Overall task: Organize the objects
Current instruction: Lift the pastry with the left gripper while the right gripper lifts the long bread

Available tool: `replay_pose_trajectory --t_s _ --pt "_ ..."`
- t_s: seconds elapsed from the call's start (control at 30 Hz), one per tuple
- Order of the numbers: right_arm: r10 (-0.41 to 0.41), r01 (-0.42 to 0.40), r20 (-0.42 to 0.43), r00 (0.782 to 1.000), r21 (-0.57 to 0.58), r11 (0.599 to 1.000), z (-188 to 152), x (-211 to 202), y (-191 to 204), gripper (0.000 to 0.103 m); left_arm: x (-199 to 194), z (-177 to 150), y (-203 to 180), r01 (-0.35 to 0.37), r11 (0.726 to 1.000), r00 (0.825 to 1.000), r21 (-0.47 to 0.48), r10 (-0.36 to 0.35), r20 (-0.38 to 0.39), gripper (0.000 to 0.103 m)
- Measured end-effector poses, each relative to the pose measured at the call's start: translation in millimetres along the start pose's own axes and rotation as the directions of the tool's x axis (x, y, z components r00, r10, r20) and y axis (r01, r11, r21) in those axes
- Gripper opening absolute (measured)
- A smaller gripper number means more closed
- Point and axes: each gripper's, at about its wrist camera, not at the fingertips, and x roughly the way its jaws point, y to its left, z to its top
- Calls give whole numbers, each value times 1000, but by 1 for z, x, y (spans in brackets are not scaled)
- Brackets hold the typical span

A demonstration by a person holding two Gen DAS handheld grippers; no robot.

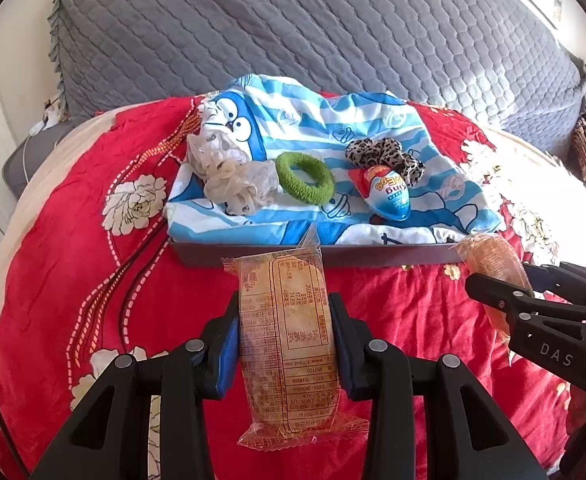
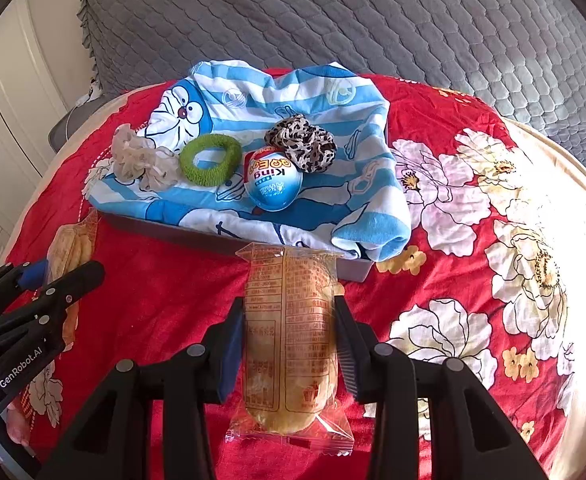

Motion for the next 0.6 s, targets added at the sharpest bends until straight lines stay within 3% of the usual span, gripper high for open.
replay_pose_trajectory --t_s 0.6 --pt "24 -24 78 997 0 1000 6 -30 4 42 -21 9 -7 -2 1000 999 19 1 34 41"
